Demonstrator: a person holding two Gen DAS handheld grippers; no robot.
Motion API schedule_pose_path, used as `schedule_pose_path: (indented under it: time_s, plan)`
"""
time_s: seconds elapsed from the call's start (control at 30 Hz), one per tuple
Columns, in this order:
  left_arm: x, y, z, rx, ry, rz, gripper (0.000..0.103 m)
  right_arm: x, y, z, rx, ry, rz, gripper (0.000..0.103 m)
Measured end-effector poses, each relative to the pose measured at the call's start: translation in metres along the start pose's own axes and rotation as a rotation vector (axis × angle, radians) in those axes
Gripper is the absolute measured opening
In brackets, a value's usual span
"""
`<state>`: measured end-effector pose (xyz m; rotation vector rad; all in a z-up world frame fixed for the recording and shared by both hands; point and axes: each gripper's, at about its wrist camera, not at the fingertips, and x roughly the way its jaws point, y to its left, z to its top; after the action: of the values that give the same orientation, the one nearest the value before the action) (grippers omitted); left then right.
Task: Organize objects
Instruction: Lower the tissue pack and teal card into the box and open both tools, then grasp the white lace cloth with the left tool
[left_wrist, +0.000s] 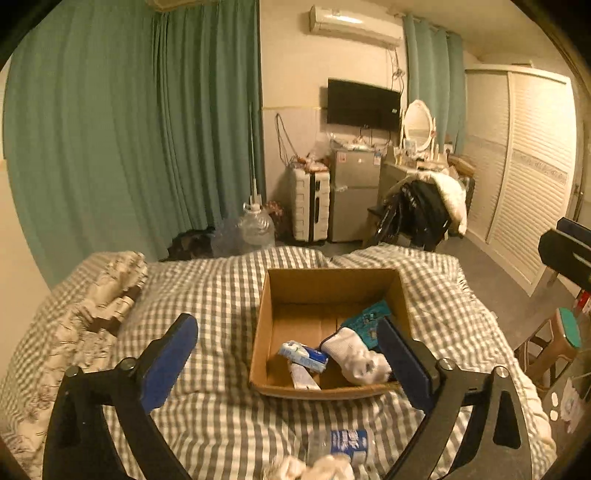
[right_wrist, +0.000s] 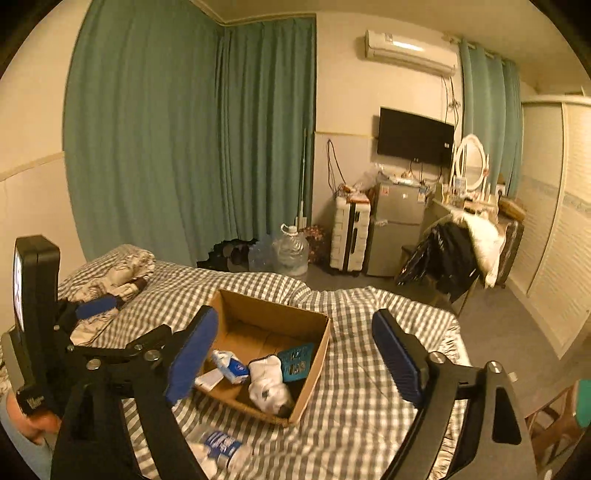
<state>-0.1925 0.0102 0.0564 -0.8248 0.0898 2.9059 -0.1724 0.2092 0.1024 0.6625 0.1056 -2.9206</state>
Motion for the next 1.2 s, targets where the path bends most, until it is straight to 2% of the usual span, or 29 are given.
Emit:
schedule_pose_path:
  time_s: [0.2, 0.37, 0.5, 0.7, 0.8, 0.87, 1.0, 1.2]
  plan:
    - [-0.06, -0.003, -0.012, 0.018, -0.028, -0.015, 0.102, -0.066, 0.016, -0.007, -0.043, -0.008, -0.038, 0.093]
    - [-0.092, -0.001, -0.037, 0.002, -0.046, -0.019, 0.103, -0.093, 0.021, -0.032, -0.044, 0.016, -0.07, 0.094]
    - [-0.103, -0.003, -0.061, -0.002, -0.045, 0.011, 0.103, -0.1, 0.026, -0.056, -0.036, 0.037, -0.08, 0.094]
    - [-0.089, -0.008, -0.104, -0.022, 0.006, 0.059, 0.103, -0.085, 0.034, -0.105, -0.034, 0.095, -0.063, 0.094]
    - [-0.077, -0.005, -0.128, -0.042, 0.028, 0.105, 0.103, -0.063, 0.036, -0.136, -0.029, 0.156, -0.053, 0.094]
    - [-0.064, -0.003, -0.142, -0.057, 0.076, 0.106, 0.103, -0.051, 0.038, -0.151, -0.028, 0.203, -0.031, 0.094]
    - [-0.048, -0.002, -0.156, -0.051, 0.128, 0.124, 0.103, -0.036, 0.043, -0.166, -0.059, 0.231, -0.034, 0.094]
    - [-0.034, -0.007, -0.17, -0.05, 0.17, 0.102, 0.103, -0.022, 0.04, -0.177, -0.05, 0.259, -0.048, 0.094]
